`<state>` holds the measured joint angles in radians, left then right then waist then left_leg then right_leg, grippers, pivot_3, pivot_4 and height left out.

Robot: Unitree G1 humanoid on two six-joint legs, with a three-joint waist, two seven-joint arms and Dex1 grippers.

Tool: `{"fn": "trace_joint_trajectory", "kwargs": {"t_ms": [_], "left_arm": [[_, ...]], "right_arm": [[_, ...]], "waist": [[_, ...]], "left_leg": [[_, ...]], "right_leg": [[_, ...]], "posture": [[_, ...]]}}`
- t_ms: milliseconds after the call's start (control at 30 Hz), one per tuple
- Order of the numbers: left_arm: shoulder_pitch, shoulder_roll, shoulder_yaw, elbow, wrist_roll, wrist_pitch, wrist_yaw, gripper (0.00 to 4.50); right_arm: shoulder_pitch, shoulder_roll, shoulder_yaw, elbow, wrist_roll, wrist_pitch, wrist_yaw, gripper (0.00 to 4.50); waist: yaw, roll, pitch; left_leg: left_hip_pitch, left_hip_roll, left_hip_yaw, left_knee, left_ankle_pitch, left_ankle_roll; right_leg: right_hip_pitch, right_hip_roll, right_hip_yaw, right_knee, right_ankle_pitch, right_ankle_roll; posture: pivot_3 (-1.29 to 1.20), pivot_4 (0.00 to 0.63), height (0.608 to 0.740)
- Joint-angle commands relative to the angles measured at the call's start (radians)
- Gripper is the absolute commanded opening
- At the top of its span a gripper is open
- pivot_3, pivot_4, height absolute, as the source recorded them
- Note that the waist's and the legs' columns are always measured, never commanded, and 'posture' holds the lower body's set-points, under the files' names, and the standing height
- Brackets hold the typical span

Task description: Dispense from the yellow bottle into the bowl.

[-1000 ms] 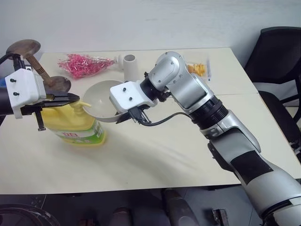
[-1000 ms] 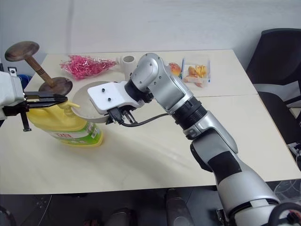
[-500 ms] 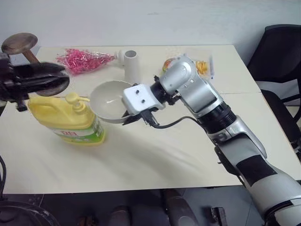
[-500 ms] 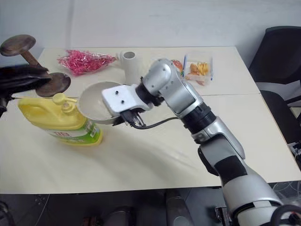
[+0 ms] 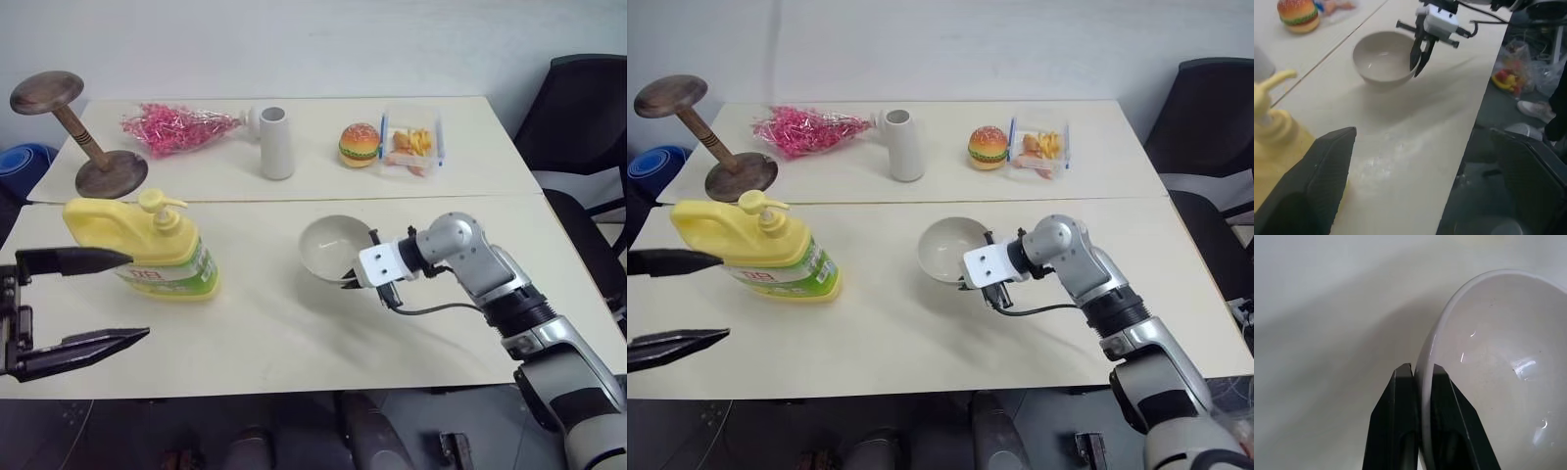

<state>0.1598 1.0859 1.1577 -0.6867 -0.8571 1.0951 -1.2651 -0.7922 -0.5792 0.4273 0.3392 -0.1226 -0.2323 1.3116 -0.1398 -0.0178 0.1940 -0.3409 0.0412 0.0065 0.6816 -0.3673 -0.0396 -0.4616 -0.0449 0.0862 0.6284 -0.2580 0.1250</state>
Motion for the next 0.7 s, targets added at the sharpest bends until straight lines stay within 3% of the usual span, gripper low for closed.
{"fn": "trace_joint_trajectory", "kwargs": {"t_ms": [33,267,400,533,633,700], "left_arm": [[0.056,-0.035,0.051,-0.039,0.025,-0.057,0.009,4.50],[0.118,-0.087,0.058,-0.013,0.010,-0.108,0.051,4.50],[0.156,-0.096,0.090,0.027,0.003,-0.124,0.047,4.50],[0.193,-0.092,0.126,0.075,0.002,-0.138,0.039,4.50],[0.190,-0.081,0.140,0.131,0.009,-0.155,0.055,4.50],[0.190,-0.078,0.140,0.151,0.013,-0.170,0.062,4.50]], "right_arm": [[0.014,-0.006,-0.032,0.016,0.002,-0.044,-0.043,0.62],[0.035,-0.028,-0.084,0.037,0.054,-0.003,-0.059,3.05],[0.020,-0.127,-0.192,-0.042,0.234,0.116,0.100,4.44],[-0.024,-0.307,-0.265,-0.045,0.408,0.240,0.288,4.48],[-0.077,-0.472,-0.238,0.033,0.522,0.336,0.303,4.48],[-0.095,-0.521,-0.227,0.065,0.569,0.378,0.303,4.48]], "waist": [[0.001,0.000,0.000],[0.003,0.000,0.000],[0.007,0.000,0.000],[0.017,0.000,0.000],[0.020,0.001,0.001],[0.023,0.001,0.001]], "left_leg": [[0.000,0.000,0.000,0.000,0.000,0.000],[0.001,0.000,0.000,0.000,-0.001,-0.001],[0.001,0.000,0.000,0.000,-0.001,-0.001],[0.002,0.000,0.001,0.000,-0.003,0.002],[0.003,0.000,0.002,0.000,-0.003,0.003],[0.004,0.000,0.003,0.000,-0.004,0.005]], "right_leg": [[0.000,0.000,0.000,0.000,0.000,0.000],[0.001,-0.001,0.001,0.000,0.000,0.000],[0.001,-0.001,0.001,-0.001,0.000,0.000],[0.002,-0.001,0.000,-0.002,0.000,0.000],[0.003,-0.001,0.001,-0.002,0.000,-0.001],[0.003,0.000,0.001,-0.003,-0.001,-0.002]], "posture": [[0.00,0.150,0.740],[0.00,0.150,0.740],[0.00,0.150,0.740],[0.00,0.150,0.740],[0.00,0.150,0.740],[0.00,0.150,0.740]]}}
